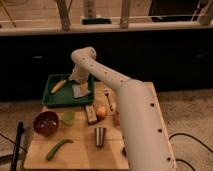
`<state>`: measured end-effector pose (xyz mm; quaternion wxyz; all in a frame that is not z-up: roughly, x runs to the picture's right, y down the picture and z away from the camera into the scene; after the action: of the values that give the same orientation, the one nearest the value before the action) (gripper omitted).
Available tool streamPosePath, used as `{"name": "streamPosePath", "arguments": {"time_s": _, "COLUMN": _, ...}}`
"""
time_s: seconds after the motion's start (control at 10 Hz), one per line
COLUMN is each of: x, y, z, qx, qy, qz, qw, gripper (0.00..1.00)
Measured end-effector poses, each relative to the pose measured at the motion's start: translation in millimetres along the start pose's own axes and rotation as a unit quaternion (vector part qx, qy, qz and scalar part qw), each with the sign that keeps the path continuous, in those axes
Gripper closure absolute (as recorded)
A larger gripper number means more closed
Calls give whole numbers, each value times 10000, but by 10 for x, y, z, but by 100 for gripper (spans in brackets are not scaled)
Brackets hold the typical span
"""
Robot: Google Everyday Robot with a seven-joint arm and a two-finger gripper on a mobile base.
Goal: Place towel in tray
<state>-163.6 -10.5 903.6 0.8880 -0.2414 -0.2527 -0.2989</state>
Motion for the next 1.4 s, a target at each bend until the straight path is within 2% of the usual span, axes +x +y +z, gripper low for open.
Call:
{"name": "streamPosePath", "arguments": {"time_s": 0.6, "x": 110, "y": 62, "z": -59, "qx": 21, "qy": -48, "qz": 84, "qw": 10000, "gripper": 20}}
{"name": "streamPosePath", "arguments": {"time_s": 1.4, "x": 96, "y": 57, "z": -47, "qx": 16, "qy": -54, "qz": 75, "qw": 10000, "gripper": 20}}
